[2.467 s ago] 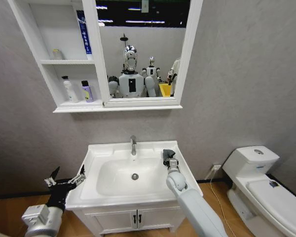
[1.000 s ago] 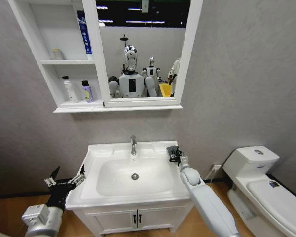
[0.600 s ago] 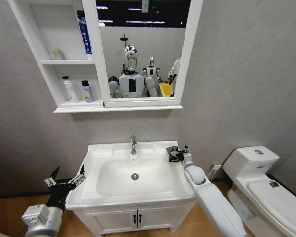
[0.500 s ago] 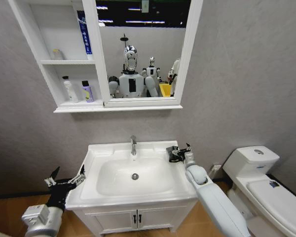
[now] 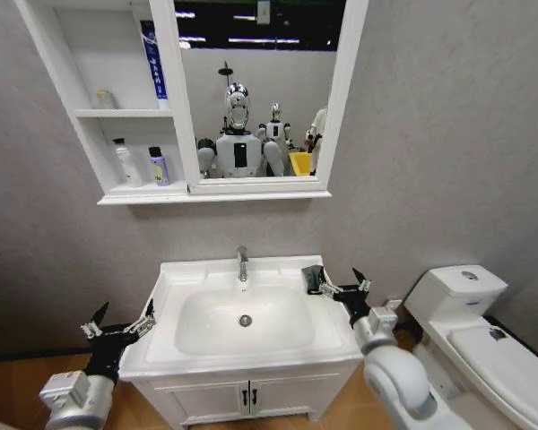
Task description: Move facial cleanser and shampoo from washbasin to cabinet, then wipe washbasin with towel.
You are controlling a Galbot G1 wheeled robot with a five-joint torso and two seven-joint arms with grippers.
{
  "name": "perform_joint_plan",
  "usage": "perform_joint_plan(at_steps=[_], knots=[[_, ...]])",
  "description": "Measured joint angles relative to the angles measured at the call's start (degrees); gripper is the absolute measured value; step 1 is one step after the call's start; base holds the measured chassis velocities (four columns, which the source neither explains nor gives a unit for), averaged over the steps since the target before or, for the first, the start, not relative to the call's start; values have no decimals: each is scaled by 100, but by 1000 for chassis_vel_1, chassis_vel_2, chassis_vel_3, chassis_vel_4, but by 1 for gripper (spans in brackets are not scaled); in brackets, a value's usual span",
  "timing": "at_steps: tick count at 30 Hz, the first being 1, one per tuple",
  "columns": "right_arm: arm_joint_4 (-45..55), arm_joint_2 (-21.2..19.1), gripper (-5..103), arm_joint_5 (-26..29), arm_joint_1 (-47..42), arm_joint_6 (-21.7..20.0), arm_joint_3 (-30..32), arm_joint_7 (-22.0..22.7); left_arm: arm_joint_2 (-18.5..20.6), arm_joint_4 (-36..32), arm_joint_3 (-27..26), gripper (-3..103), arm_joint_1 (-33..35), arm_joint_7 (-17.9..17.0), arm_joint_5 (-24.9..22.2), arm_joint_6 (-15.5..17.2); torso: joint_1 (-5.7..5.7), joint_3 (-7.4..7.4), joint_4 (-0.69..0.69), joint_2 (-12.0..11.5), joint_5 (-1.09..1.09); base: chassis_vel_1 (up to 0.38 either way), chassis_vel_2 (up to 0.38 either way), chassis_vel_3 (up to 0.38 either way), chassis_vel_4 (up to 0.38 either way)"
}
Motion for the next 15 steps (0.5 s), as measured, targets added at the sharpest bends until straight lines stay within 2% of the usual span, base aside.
perform_joint_plan(at_steps=[6,15], knots=[[364,328,100,-618,-591,139,-45,-44,0,0,0,100,0,0,0,0,0,0,0,0,-1,0,0,0,0],[617,325,100,-730,-674,-15,-73,-108,0,0,0,100,0,0,0,0,1,1,1,-1,-1,0,0,0,0]])
